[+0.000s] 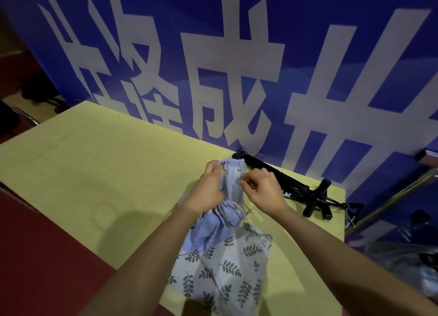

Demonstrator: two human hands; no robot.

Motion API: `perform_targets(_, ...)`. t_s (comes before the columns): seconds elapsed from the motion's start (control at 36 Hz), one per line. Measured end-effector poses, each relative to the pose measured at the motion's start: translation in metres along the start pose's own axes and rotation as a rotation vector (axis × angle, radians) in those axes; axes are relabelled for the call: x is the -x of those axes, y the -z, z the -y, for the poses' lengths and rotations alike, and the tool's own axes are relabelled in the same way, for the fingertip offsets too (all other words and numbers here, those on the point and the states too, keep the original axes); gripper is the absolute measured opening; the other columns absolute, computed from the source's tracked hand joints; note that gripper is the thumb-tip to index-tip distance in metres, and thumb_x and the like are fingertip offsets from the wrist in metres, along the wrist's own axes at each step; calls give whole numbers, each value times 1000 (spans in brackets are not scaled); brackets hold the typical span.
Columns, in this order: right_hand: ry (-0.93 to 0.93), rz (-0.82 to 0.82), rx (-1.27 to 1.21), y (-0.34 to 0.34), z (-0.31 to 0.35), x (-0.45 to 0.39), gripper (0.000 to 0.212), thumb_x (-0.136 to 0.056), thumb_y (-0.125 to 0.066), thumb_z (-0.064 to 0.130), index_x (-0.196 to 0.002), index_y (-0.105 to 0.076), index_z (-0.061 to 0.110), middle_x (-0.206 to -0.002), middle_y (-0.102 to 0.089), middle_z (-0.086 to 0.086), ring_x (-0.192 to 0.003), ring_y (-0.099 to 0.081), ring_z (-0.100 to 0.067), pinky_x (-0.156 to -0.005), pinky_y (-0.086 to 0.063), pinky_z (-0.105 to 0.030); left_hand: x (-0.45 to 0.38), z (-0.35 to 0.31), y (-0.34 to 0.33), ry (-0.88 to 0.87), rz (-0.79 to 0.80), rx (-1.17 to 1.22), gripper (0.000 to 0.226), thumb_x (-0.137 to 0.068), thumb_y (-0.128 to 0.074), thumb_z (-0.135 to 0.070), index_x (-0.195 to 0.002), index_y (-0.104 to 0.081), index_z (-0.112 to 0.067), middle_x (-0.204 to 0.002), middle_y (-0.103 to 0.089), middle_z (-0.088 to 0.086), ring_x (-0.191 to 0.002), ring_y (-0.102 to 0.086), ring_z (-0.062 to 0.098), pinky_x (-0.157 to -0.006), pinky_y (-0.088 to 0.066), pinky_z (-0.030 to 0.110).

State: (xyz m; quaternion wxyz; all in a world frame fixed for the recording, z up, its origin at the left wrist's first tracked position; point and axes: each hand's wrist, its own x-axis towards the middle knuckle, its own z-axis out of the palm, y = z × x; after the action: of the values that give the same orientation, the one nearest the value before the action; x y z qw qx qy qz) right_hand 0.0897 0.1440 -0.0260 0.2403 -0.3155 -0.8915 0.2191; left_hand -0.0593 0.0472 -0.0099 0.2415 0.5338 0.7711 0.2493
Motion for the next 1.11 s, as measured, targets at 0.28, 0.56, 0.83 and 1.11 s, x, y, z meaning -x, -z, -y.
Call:
perform_targets(0.28,-444,208,260,-5,-69,-31,44,-90,-52,20,-131,-43,7,-130,-50,-15,-118,-46,-33,-99,-37,-41,-39,-17,-24,124,20,-184,56,-83,-49,3,-137,-34,-5,-151,-13,3,-94,-56,33,-66,-46,37)
perform_targets(0.56,-465,378,467,-23,-124,-48,46,-95,-48,32,-133,-35,9,-133,-43,-13,-121,-42,-32,-101,-34,-39,-75,-19,-53,238,99,-344,51,-87,-49,-1,-136,-34,-1,-148,-19,6,-114,-50,31,-85,-46,39)
perform_targets(0.83,-430,436,425,-16,-145,-63,38,-92,-56,27,-123,-41,10,-115,-55,-10,-99,-57,-27,-74,-50,-36,-85,-2,-61,268,28,-264,58,-87,-51,-3,-141,-31,-5,-156,-12,3,-122,-48,28,-86,-46,35)
perform_targets(1.11,-443,297,406,14,-110,-51,44,-85,-62,29,-115,-36,11,-102,-58,-9,-78,-55,-27,-60,-38,-32,-76,-15,-58,260,98,-276,58,-87,-48,-1,-141,-28,-3,-155,-8,2,-109,-56,30,-80,-49,40)
